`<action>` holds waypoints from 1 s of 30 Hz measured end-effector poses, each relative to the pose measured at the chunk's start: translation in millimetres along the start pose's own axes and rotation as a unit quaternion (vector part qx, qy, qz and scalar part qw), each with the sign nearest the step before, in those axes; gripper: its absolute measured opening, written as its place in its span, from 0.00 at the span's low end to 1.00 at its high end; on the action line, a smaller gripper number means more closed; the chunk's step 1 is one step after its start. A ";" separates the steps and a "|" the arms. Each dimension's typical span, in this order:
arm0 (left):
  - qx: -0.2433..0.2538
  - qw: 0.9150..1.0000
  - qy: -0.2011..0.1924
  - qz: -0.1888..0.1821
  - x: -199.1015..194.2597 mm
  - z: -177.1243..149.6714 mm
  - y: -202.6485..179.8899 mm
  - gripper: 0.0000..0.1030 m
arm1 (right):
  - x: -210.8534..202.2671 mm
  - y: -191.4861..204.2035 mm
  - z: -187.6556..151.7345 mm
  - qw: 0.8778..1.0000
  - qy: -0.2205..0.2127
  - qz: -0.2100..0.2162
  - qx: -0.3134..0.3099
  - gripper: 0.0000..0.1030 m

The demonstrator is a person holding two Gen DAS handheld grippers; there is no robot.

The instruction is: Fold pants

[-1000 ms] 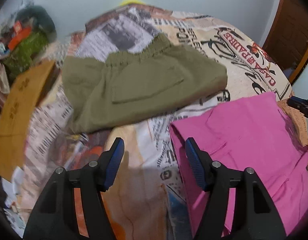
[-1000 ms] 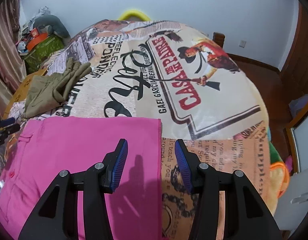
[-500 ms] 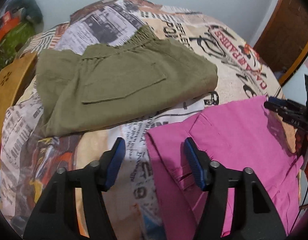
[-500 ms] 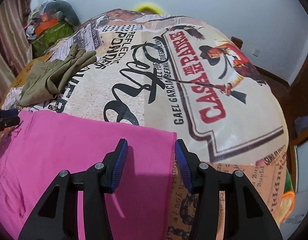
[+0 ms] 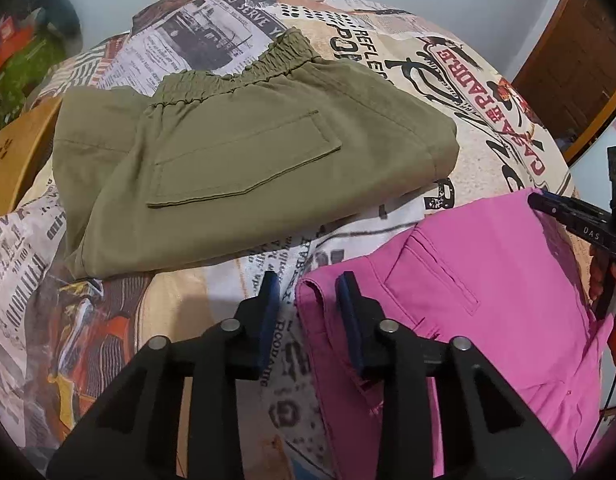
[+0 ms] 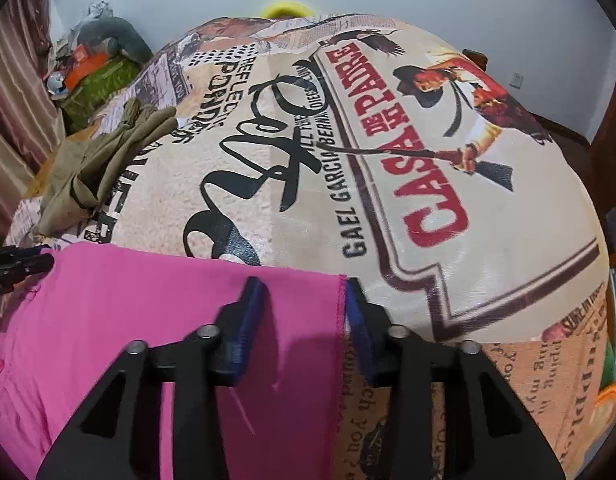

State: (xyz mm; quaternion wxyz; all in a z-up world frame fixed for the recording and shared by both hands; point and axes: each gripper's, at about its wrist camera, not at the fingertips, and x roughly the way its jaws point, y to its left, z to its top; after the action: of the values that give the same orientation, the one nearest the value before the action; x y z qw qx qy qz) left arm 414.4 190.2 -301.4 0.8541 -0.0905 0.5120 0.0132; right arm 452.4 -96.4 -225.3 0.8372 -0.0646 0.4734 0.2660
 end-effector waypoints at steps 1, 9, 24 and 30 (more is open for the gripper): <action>0.003 1.000 -0.002 0.004 -0.6 -0.4 -1.2 0.22 | -0.9 1.7 -0.2 1.000 -0.003 -0.002 -0.004 0.15; 0.023 0.999 -0.008 0.035 -6.2 -2.0 -11.0 0.10 | -11.3 12.3 1.1 0.999 -0.017 -0.021 -0.030 0.06; 0.037 0.994 -0.080 0.060 -71.4 27.3 -26.0 0.06 | -64.6 20.7 22.6 0.996 -0.079 -0.024 -0.031 0.05; 0.024 0.991 -0.122 0.056 -111.2 50.5 -27.5 0.06 | -99.2 27.2 41.7 0.992 -0.123 -0.028 -0.027 0.05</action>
State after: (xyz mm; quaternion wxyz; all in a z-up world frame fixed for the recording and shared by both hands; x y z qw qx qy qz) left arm 408.7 179.4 -176.8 0.9101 -0.0389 0.4083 0.0596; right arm 429.6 -96.4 -116.7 0.8942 -0.0671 0.3576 0.2608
